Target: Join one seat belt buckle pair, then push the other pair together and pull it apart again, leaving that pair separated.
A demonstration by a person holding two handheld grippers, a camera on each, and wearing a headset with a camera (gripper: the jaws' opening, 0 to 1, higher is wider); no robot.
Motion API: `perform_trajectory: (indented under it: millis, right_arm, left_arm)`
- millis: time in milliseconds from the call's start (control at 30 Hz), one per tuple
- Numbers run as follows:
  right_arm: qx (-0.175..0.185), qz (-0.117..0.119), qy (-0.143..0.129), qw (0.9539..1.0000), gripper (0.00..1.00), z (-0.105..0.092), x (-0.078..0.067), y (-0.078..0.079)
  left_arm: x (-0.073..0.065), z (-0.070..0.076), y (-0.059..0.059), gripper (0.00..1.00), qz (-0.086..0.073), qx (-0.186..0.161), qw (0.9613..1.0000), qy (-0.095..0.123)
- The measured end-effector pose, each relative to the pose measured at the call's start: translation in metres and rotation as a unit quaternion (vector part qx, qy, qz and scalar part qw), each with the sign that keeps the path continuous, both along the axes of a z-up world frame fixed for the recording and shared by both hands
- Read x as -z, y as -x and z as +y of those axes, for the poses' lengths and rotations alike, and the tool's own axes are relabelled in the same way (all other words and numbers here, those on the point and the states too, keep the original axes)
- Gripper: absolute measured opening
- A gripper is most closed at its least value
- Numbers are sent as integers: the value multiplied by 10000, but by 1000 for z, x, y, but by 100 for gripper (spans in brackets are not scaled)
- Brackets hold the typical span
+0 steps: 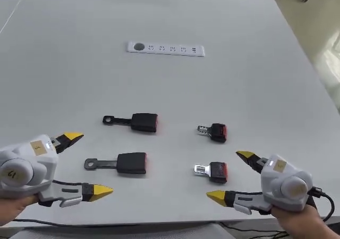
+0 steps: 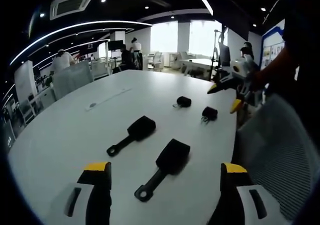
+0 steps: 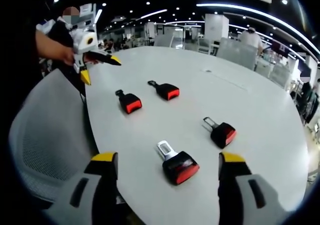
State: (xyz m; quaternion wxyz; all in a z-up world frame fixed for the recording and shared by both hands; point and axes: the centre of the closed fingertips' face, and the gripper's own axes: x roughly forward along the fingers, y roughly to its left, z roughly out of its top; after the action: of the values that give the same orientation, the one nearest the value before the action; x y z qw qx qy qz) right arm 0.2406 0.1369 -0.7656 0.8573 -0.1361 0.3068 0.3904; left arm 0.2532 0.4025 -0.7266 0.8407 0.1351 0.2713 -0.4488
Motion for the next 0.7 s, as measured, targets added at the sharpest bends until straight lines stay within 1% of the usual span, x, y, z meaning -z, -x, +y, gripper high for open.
perform_trajectory:
  millis: [167, 267, 400, 633, 700]
  right_arm:
    - [-105, 133, 68, 9998, 81, -2, 8, -2]
    - [-184, 178, 135, 9996, 81, -3, 12, -5]
    - [-295, 237, 174, 9991, 79, -4, 16, -8]
    - [-563, 455, 292, 9970, 77, -8, 28, -11]
    - [-609, 509, 293, 9964, 77, -9, 31, -11]
  left_arm:
    - [6, -5, -5, 91, 57, 97, 9999, -47]
    - [10, -8, -8, 91, 88, 164, 9998, -64]
    - [18, -12, -12, 90, 136, 288, 9994, -152]
    - [26, -20, -19, 86, 204, 507, 9983, -224]
    - [31, -23, -20, 84, 220, 613, 9975, -284]
